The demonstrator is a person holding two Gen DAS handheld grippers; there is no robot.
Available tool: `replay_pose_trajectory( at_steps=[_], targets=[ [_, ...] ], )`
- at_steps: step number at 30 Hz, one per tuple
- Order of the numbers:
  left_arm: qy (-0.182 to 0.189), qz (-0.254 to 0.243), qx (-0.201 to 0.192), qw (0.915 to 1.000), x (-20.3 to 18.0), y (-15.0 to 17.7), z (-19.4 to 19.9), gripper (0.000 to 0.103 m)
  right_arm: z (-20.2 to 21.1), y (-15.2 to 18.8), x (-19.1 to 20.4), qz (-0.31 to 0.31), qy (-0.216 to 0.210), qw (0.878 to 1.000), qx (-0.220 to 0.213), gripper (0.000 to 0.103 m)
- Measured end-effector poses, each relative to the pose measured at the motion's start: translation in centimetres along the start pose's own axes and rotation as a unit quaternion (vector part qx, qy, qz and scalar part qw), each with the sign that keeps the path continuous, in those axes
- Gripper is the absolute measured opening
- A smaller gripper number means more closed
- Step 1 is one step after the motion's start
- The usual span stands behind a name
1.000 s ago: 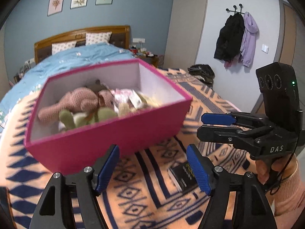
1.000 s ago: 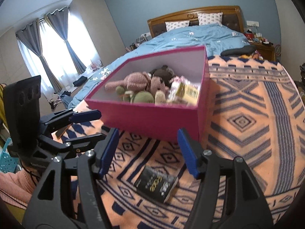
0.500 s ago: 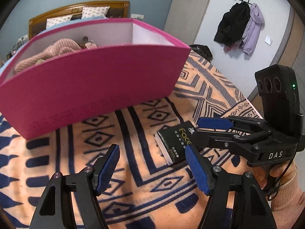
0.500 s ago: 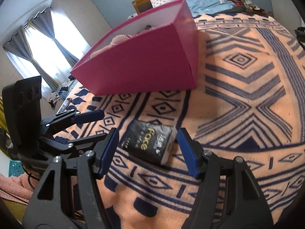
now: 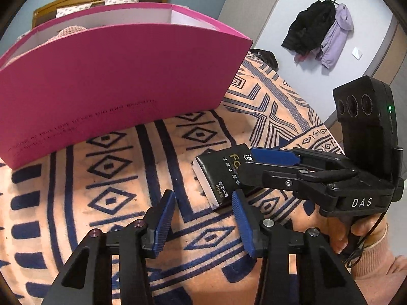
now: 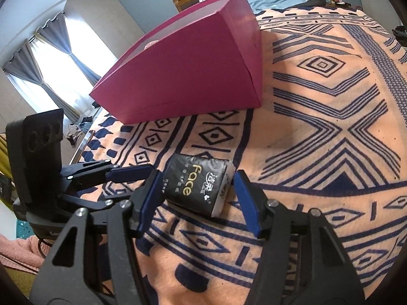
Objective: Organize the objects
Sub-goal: 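Move the right gripper down to the black 'Face' tissue pack, then close the right gripper on the black 'Face' pack and lift it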
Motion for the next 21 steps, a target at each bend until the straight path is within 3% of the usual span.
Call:
replay_pose_trajectory(
  at_steps=[10,21],
  targets=[
    [0.004,0.003,0.007,1.0,0.3,0.2,-0.1,0.031,-0.7,0.1,0.5,0.005,-0.016,1.0,0.009,0.052],
    [0.01,0.012,-0.001,0.9999,0.8,-0.2,0.3,0.03,-1.4,-0.1,0.3,-0.006,-0.019,1.0,0.01,0.047]
  ],
)
Point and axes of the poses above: each gripper's, at about its wrist camera, not at the fingertips, and z roughly against the way its jaws point, x to its left, y to its underside, the point moved 2 cm from there along -z, roughly the way its jaws point, and after that the axes turned 12 degrees about x, right-handed, at the moved point
